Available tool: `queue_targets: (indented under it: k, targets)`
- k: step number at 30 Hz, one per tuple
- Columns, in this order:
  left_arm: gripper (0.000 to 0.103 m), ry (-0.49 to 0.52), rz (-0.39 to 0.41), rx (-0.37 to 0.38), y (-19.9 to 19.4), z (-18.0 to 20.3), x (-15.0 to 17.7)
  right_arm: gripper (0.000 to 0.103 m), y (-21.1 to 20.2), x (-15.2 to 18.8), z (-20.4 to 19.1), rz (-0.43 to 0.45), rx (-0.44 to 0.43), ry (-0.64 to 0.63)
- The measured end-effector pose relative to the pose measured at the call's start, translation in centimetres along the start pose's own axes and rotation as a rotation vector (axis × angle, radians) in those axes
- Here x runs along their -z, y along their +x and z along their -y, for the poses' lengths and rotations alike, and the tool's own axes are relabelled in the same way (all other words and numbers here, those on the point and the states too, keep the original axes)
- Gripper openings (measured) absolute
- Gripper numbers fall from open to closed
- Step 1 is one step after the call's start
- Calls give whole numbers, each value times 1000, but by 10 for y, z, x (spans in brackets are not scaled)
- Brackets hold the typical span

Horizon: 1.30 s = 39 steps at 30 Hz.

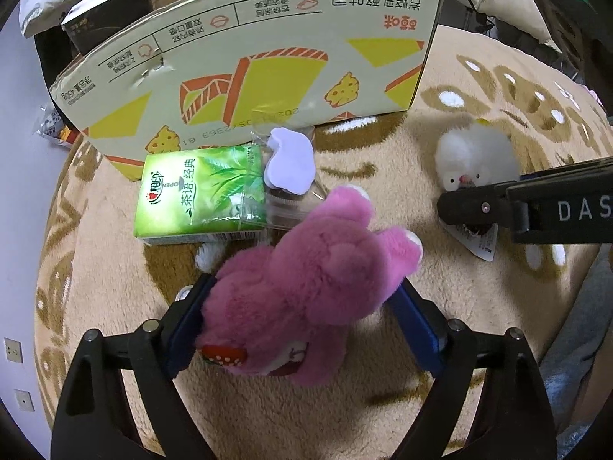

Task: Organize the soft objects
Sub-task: 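Grasp the pink bear with the left tool while the right tool grasps the white fluffy toy, then lift the pink bear and white toy and carry both over the box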

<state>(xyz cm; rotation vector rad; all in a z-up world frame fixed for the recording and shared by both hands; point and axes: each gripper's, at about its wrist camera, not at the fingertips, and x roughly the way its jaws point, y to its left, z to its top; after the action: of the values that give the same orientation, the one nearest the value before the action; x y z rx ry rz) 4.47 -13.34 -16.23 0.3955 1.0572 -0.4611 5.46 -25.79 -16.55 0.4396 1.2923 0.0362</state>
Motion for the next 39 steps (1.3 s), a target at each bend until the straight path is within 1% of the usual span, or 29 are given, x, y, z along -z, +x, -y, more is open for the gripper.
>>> queue_targets:
  k: [3,10,15,21,23,26,29,30,33,36,39]
  targets:
    - [88,-1,1,-2,-1,0,0,37,0,0,2,0,-3,12]
    - [87,7,-7,-7,-3,3,1,37,-1,-2,9,-1,-18,25]
    - [87,2,-11,-3,-2,2,1,37,-6,-5,25,-1,-39,48]
    - [84,-13,-6,8,-3,-3,1,36,-9,-6,24,9,-23,32]
    - [82,-29,-9,16,-4,-7,0,36,-9,-5,22,13,-28,37]
    - [77,-57,-12,38,-7,-12,1,36,-13,-5,22,26,-29,35]
    - [69,-56,-9,40,-10,-14,3,36,-20,-4,23,40,-35,23]
    - [58,-49,-9,34,-11,-14,4,36,-22,-3,22,45,-36,19]
    - [58,-45,3,26,-16,-13,5,36,-27,-3,21,60,-41,8]
    - [58,-37,17,34,-22,-9,6,36,-34,-1,21,82,-47,0]
    - [58,-30,39,15,-29,-7,7,36,-43,0,18,113,-56,-8]
